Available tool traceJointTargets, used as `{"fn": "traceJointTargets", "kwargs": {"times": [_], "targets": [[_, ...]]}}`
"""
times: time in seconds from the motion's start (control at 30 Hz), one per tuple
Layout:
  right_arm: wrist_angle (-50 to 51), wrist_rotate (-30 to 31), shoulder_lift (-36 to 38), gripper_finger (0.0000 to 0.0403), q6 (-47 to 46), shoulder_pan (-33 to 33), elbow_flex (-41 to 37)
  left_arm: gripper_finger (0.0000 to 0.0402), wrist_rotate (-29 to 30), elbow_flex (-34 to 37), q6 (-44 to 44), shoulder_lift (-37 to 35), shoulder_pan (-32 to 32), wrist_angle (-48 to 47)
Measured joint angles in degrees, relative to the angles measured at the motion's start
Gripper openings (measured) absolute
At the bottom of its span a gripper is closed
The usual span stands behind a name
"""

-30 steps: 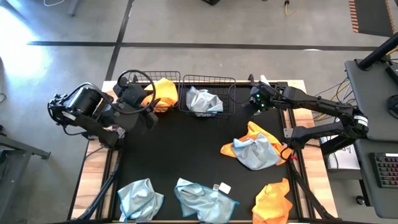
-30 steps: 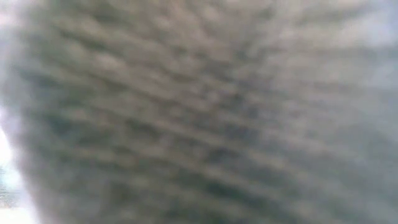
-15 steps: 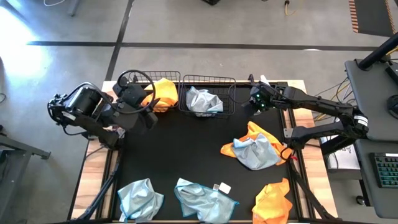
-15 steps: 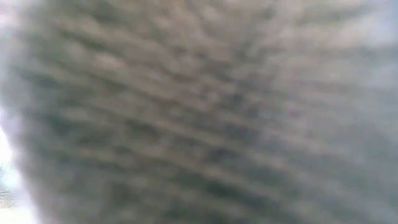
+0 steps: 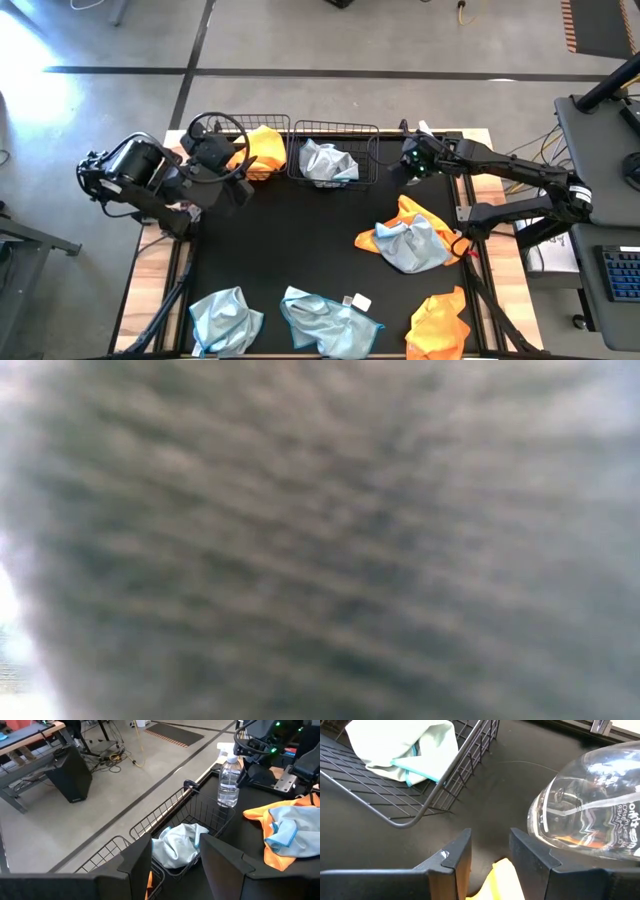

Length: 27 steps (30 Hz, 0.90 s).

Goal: Sort microfiber towel by color & place in baskets
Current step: Put the blue microfiber cloth into the right black wire basket

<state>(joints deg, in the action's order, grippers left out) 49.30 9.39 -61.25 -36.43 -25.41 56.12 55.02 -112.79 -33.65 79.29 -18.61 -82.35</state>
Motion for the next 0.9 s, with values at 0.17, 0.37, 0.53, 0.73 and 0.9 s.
{"fn": "traceJointTargets", "kwargs": {"times": [0.17,0.37,0.53,0.73,0.9], "targets": [[-0.3,-0.4,0.0,0.0125,-1.6,0.0,0.0,0.0151,0.0,0.0,-0.1,-0.2,0.0,0.0],[-0.3,-0.6,0.0,0.0125,-4.0,0.0,0.0,0.0151,0.0,-0.8,-0.5,-0.4,0.0,0.3],[-0.7,-0.6,0.0,0.0125,-6.7,0.0,0.0,0.0151,0.0,-1.1,0.4,-0.3,0.0,0.5],[-2.2,-2.4,0.0,0.0125,-7.9,0.0,0.3,0.0151,0.0,-1.0,0.5,-0.4,0.0,-0.3],[-1.0,-7.9,0.0,0.0125,-10.3,0.0,3.6,0.0151,0.0,-1.0,0.5,-0.5,0.0,-1.1]]}}
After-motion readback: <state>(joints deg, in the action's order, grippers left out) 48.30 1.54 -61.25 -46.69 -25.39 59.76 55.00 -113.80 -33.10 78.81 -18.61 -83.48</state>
